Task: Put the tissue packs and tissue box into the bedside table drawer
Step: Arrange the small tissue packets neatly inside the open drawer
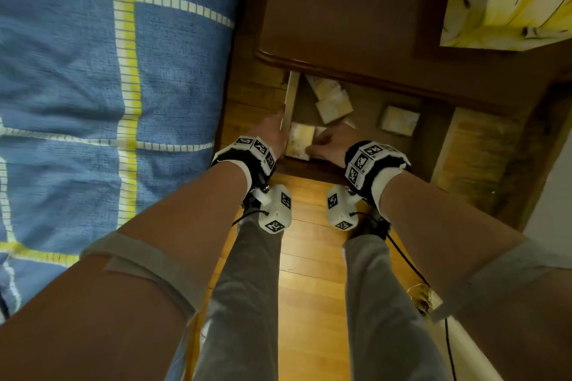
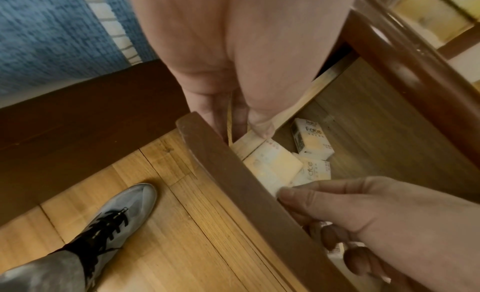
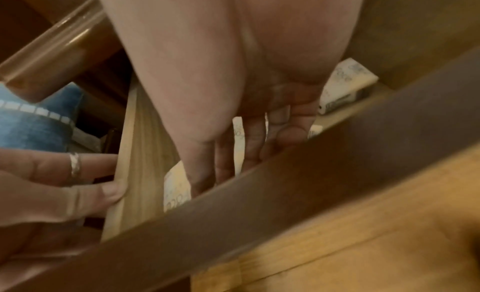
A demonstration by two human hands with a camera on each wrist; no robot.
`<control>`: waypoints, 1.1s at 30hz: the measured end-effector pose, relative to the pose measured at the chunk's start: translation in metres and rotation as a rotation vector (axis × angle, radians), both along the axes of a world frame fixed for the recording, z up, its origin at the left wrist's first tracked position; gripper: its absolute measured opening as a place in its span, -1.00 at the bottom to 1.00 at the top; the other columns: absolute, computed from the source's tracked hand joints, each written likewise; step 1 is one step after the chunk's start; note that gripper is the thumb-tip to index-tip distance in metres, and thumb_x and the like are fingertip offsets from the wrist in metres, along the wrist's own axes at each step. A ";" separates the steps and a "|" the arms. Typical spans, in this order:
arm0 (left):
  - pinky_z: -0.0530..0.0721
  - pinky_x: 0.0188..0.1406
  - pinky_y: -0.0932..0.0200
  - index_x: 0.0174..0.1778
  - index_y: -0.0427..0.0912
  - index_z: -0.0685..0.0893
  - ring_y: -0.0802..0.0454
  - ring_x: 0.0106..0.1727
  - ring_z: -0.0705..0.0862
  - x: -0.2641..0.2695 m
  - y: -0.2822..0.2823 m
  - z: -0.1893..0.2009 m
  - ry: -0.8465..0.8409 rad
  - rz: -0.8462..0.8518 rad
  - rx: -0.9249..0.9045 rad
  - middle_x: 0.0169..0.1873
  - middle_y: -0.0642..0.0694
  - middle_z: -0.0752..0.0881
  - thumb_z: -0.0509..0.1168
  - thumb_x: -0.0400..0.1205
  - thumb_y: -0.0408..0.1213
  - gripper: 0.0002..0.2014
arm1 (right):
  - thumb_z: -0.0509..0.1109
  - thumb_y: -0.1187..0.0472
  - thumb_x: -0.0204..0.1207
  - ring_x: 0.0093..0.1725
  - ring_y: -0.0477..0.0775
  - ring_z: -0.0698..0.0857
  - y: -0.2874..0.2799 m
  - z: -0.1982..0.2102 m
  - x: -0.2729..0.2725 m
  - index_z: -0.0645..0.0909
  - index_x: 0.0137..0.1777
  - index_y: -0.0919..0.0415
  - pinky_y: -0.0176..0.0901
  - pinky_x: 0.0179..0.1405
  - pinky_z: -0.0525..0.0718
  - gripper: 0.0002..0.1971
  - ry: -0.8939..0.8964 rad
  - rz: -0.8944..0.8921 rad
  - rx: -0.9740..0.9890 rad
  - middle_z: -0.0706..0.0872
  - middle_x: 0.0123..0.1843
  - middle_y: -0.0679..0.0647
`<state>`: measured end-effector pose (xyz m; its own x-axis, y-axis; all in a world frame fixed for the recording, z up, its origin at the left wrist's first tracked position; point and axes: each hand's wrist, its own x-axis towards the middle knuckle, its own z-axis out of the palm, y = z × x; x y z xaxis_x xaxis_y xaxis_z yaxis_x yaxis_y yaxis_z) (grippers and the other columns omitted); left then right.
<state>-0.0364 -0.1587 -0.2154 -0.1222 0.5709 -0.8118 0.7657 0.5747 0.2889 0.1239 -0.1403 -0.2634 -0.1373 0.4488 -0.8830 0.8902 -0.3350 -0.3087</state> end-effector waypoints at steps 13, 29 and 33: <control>0.63 0.12 0.03 0.65 0.01 0.20 -0.23 0.26 0.66 -0.004 0.000 -0.009 -0.009 0.000 -0.008 0.34 -0.23 0.63 0.15 0.73 -0.30 -0.46 | 0.42 0.33 0.52 -0.04 0.06 0.78 0.014 0.002 0.004 0.63 0.31 0.00 -0.11 -0.16 0.77 -0.61 0.135 -0.313 -0.046 0.81 0.08 0.10; 0.63 -0.09 0.06 0.57 -0.06 0.34 -0.27 0.16 0.71 0.002 -0.001 -0.019 0.118 -0.093 -0.016 0.24 -0.27 0.68 0.10 0.73 -0.25 -0.56 | 0.35 0.31 0.61 0.36 0.35 0.61 0.022 -0.020 0.055 0.41 0.51 0.34 0.10 0.34 0.62 -0.52 -0.260 0.014 -0.071 0.58 0.43 0.33; 0.65 -0.08 0.04 0.62 -0.03 0.26 -0.27 0.14 0.71 0.001 -0.001 -0.018 0.095 -0.091 -0.019 0.24 -0.27 0.68 0.11 0.73 -0.25 -0.51 | 0.27 0.33 0.58 0.36 0.41 0.56 0.031 -0.014 0.060 0.46 0.47 0.14 0.15 0.30 0.62 -0.55 -0.278 -0.065 0.046 0.54 0.42 0.32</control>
